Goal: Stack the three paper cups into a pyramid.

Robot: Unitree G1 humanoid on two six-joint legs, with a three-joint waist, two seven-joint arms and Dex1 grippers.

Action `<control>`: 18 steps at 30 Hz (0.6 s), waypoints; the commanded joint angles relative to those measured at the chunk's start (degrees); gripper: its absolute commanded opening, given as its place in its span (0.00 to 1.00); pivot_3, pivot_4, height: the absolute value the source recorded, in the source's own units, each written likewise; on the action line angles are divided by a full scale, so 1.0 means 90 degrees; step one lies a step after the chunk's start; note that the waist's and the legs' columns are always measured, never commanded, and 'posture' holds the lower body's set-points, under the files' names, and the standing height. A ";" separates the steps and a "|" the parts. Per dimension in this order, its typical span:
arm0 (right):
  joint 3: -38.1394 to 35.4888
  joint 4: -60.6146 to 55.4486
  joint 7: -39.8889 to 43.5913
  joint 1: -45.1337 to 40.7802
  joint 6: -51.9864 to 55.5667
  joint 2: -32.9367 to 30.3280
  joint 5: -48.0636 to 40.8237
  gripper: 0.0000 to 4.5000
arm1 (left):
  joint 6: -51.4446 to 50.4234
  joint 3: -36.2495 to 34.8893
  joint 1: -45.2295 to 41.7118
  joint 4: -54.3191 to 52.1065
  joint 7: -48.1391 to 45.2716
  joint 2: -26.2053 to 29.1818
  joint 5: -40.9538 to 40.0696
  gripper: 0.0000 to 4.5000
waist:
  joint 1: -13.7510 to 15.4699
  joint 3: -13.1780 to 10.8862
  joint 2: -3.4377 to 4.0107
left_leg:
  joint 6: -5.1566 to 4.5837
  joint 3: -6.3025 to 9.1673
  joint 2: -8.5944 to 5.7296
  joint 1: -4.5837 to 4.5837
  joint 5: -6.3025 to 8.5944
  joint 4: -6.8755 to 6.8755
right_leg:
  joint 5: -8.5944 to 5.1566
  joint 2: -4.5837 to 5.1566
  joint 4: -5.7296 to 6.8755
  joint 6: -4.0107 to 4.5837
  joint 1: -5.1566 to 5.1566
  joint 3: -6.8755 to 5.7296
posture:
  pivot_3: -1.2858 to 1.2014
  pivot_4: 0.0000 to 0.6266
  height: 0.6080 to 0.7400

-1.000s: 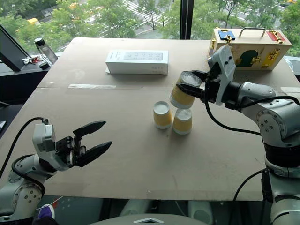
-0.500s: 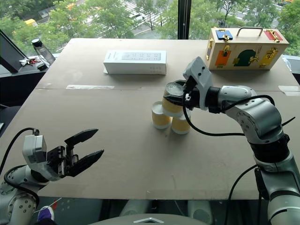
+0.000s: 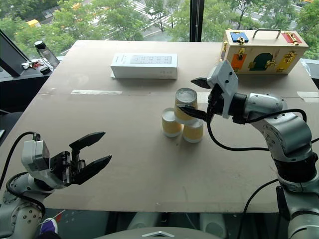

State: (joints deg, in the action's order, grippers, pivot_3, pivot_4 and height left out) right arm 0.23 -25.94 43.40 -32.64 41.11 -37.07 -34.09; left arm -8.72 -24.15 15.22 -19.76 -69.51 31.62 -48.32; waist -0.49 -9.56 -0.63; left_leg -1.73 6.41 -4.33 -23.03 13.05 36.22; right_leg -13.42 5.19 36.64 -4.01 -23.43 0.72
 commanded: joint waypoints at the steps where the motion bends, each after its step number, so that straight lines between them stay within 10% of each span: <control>1: -0.0504 -0.0468 0.0103 0.0254 -0.0191 -0.0115 -0.0284 0.99 | -0.0052 -0.0026 -0.0157 -0.0132 0.0070 0.0010 -0.0195 1.00 | -0.0002 0.0000 0.0000 | 0.0000 0.0000 0.0000 0.0000 0.0000 0.0000 | 0.0000 0.0000 0.0001 0.0000 0.0002 0.0000 | 0.52 0.24 1.00; 18: -0.3473 -0.0941 0.1580 0.6590 -0.2107 -0.0068 -0.0139 0.99 | -0.0499 -0.0240 0.0684 0.0562 0.0852 0.0579 0.0966 1.00 | 0.0105 0.0008 -0.0011 | -0.0012 -0.0054 0.0048 0.0025 0.0024 0.0002 | -0.0026 -0.0013 -0.0012 0.0003 0.0017 0.0017 | 0.52 0.24 1.00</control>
State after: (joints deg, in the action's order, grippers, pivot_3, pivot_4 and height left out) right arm -28.71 -34.61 56.36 26.01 25.58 -37.65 -36.50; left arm -13.48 -24.94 20.54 -15.03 -62.10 35.86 -41.31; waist 0.45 -9.49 -0.73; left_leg -1.84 5.81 -3.79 -22.73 13.27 36.24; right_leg -13.64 5.14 36.54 -3.97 -23.25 0.88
